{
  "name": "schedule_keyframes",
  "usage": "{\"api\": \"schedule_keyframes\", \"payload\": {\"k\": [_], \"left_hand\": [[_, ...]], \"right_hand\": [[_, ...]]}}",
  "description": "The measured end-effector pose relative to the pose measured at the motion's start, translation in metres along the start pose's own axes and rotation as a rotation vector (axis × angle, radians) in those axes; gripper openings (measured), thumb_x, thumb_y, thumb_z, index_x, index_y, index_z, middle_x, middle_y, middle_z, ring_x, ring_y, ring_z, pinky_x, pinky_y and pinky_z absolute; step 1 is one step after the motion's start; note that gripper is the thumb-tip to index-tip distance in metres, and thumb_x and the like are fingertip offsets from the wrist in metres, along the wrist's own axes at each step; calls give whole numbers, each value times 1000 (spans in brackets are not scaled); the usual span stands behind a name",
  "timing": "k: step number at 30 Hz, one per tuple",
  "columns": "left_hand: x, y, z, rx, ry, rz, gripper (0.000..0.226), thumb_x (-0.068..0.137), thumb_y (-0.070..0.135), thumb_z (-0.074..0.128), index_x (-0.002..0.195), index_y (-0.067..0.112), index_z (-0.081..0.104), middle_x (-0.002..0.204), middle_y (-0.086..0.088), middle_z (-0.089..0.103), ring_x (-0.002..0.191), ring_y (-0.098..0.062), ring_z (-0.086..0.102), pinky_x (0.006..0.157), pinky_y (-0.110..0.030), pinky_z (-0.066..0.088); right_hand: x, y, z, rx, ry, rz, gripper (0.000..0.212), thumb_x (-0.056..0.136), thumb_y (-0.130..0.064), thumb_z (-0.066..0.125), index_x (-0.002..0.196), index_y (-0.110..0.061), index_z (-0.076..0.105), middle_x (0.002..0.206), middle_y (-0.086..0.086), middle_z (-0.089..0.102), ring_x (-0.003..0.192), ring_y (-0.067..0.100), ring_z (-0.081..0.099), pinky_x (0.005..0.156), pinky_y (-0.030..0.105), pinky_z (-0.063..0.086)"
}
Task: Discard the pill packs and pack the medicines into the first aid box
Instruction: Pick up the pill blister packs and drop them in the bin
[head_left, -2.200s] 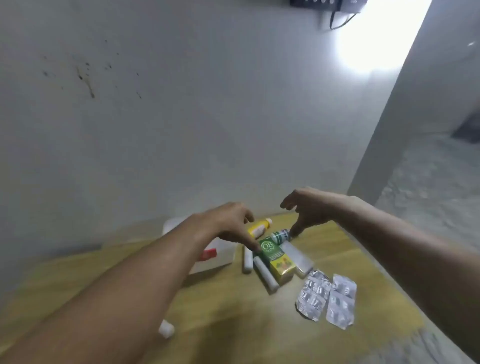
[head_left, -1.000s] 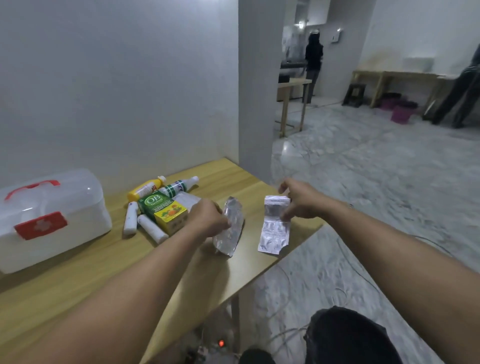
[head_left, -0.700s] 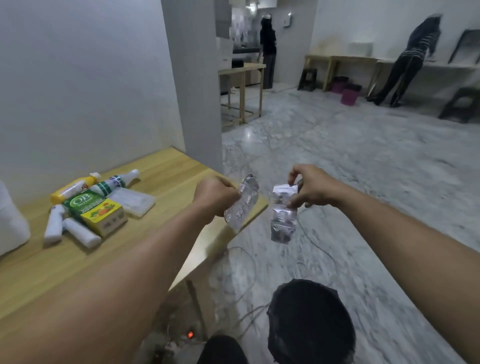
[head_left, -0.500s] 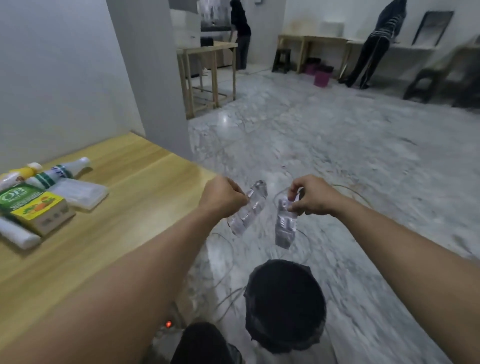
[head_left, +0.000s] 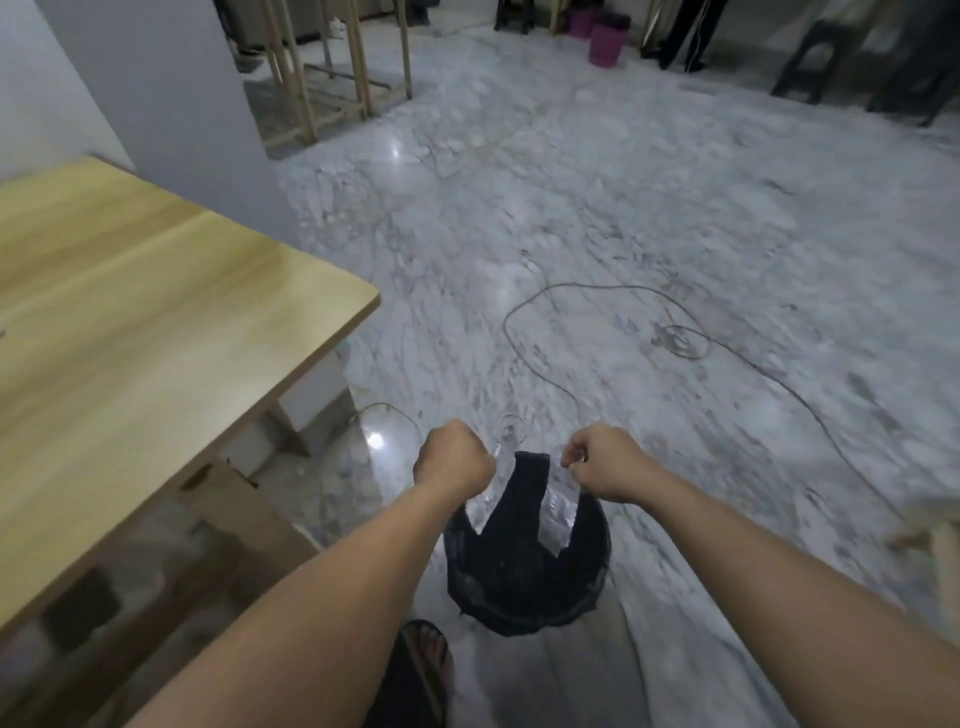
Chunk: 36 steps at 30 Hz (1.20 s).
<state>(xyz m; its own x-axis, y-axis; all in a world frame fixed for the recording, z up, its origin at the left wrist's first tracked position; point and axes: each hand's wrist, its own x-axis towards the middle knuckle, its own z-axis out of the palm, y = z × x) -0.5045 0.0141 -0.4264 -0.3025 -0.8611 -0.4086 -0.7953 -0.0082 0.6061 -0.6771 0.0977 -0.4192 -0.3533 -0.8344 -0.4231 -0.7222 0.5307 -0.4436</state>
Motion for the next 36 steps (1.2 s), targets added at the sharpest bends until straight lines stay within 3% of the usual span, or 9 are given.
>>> {"api": "schedule_keyframes", "payload": {"k": [4, 7, 12, 15, 21, 23, 26, 31, 36], "left_hand": [[8, -13, 32, 46, -14, -51, 19, 80, 9, 52, 71, 5, 69, 73, -11, 65, 63, -26, 62, 49, -26, 39], [14, -18, 49, 90, -29, -65, 19, 81, 9, 53, 84, 8, 72, 86, -14, 68, 80, -31, 68, 56, -32, 48], [22, -27, 64, 85, -26, -91, 16, 81, 11, 56, 80, 12, 73, 81, -3, 69, 65, -21, 61, 56, -31, 46], [25, -32, 64, 101, -26, -113, 5, 84, 17, 64, 84, 19, 68, 82, 3, 61, 72, -19, 59, 65, -30, 49], [27, -42, 48, 130, -46, -113, 13, 82, 23, 66, 92, 16, 69, 91, 0, 64, 81, -20, 61, 68, -30, 49], [28, -44, 41, 158, -47, -104, 5, 81, 22, 66, 77, 20, 64, 86, 2, 56, 77, -19, 54, 67, -28, 44], [31, -47, 28, 199, -38, -77, 38, 80, 21, 65, 58, 29, 35, 83, 2, 49, 73, -19, 46, 68, -29, 40], [28, -41, 0, 280, -9, 0, 15, 83, 31, 64, 84, 21, 53, 92, 0, 58, 83, -22, 55, 75, -32, 48], [22, -25, -35, 360, 43, 104, 39, 85, 33, 62, 120, 16, 60, 120, -3, 61, 106, -27, 60, 82, -31, 48]], "right_hand": [[8, 19, 34, 1, -14, 42, 22, 84, -1, 52, 91, -14, 69, 90, -2, 58, 83, 17, 57, 71, 25, 45], [12, 31, 52, -12, -24, 60, 22, 85, -3, 51, 90, -13, 70, 87, -2, 58, 83, 17, 58, 72, 26, 47], [24, 49, 72, 4, -47, 76, 23, 84, -4, 50, 82, -21, 66, 89, -5, 62, 92, 19, 63, 81, 32, 53], [31, 54, 80, -7, -57, 85, 19, 86, -8, 54, 84, -21, 67, 99, 0, 68, 94, 21, 64, 83, 32, 53], [44, 60, 97, -9, -135, 93, 18, 83, -8, 56, 84, -21, 69, 106, 2, 71, 103, 23, 64, 89, 35, 52], [48, 59, 104, -10, -165, 95, 19, 82, -8, 55, 82, -24, 65, 106, 1, 70, 101, 22, 64, 85, 34, 52], [49, 55, 110, -31, -216, 87, 21, 84, -7, 51, 92, -24, 61, 104, 0, 62, 97, 23, 61, 75, 28, 44], [49, 45, 111, -4, -222, 104, 43, 85, -7, 51, 127, -17, 59, 126, 6, 61, 103, 22, 61, 76, 25, 46], [43, 23, 90, -9, -178, 47, 42, 85, -9, 57, 127, -13, 59, 124, 8, 63, 108, 24, 61, 88, 30, 50]]}}
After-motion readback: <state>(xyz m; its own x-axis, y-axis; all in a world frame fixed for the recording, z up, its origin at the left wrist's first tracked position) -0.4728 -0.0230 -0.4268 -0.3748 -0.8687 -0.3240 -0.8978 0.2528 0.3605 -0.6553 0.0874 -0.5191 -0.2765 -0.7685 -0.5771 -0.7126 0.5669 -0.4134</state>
